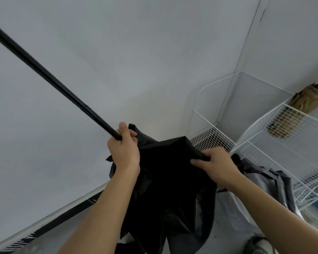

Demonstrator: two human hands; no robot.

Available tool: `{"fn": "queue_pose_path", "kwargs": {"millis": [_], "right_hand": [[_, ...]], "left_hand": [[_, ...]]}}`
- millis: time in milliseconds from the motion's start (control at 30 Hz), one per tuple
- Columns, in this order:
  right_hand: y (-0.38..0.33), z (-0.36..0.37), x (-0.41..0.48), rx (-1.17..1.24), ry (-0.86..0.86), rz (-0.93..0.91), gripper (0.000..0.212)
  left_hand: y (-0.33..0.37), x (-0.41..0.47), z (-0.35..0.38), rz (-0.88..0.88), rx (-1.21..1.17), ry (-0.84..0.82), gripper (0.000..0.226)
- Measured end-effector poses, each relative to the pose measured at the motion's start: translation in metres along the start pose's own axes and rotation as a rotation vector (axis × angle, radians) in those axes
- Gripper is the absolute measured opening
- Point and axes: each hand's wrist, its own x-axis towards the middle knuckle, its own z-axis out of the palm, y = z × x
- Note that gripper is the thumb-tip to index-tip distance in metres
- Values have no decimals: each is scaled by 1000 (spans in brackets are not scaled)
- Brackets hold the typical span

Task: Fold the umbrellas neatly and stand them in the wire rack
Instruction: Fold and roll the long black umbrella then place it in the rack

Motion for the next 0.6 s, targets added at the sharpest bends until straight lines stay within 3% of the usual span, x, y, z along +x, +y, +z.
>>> {"fn": "queue_pose_path", "kwargs": {"millis": [133,267,500,600], "right_hand": [[-11,-4,-2,617,8,163,22],[-10,-16,2,892,14,278,26],[-9,-20,0,1068,-196,192,3],[-10,-15,-3,927,-172,113,19]], "left_hand": [[1,-6,5,-5,54,-80,49],[1,-6,6,-37,52,-67,49],[0,-1,6,-18,15,7,48],[-1,-1,6,2,21,28,49]]}}
